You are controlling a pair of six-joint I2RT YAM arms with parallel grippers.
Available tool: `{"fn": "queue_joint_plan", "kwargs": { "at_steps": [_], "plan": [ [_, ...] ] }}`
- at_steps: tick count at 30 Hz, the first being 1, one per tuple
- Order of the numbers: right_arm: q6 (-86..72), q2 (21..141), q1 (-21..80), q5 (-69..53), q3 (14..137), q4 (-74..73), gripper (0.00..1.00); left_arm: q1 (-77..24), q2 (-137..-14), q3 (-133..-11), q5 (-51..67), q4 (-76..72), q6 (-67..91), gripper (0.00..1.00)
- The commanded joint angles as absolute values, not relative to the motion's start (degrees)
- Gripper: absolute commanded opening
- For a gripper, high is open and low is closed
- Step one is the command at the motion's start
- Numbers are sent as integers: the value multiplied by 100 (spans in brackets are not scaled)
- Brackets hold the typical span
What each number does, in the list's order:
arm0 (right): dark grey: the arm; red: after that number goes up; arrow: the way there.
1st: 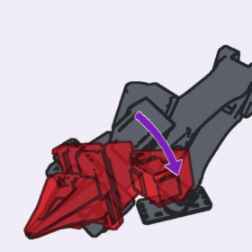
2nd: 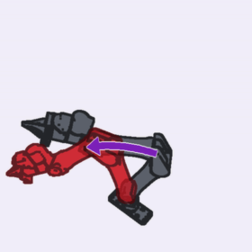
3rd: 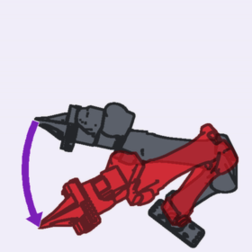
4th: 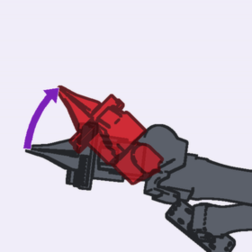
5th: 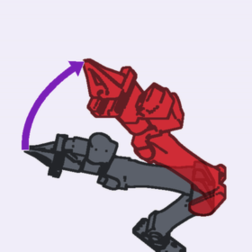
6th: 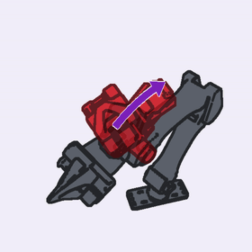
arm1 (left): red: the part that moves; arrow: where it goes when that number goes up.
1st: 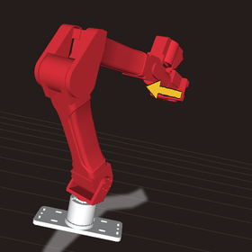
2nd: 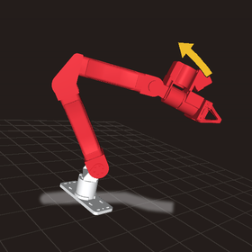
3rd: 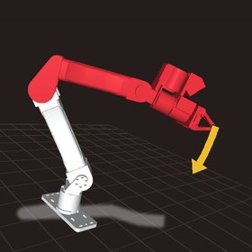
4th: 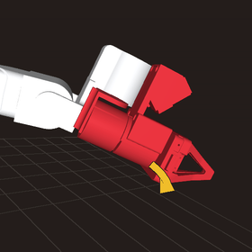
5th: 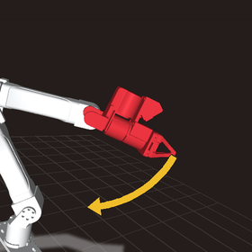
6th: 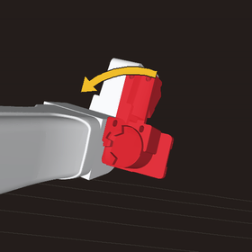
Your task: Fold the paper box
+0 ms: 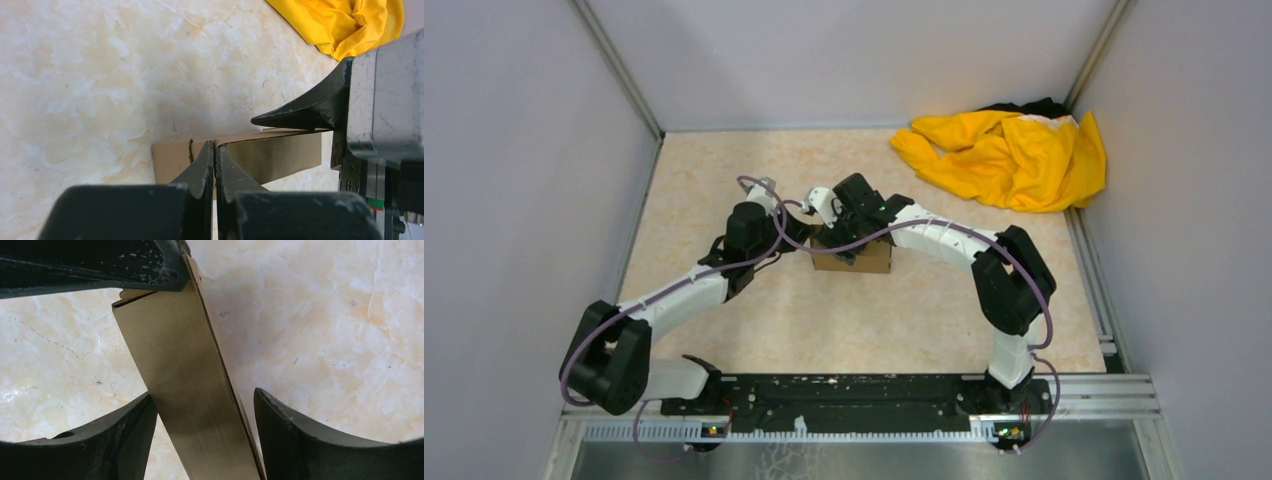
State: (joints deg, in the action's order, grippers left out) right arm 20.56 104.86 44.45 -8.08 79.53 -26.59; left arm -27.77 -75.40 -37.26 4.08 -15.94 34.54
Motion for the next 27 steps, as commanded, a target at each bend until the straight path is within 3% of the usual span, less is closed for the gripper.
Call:
{"fn": "queue_joint_plan", "kwargs": {
  "at_steps": [1,27],
  "plan": [
    [1772,10605,4482,-551,7781,-2115,67,-2918,-7480,-3270,554,-1088,3327,0],
    [1713,10590,4500,-466,7682,-2039,67,-3056,-7186,-3272,88,-642,3191,1]
  ]
}}
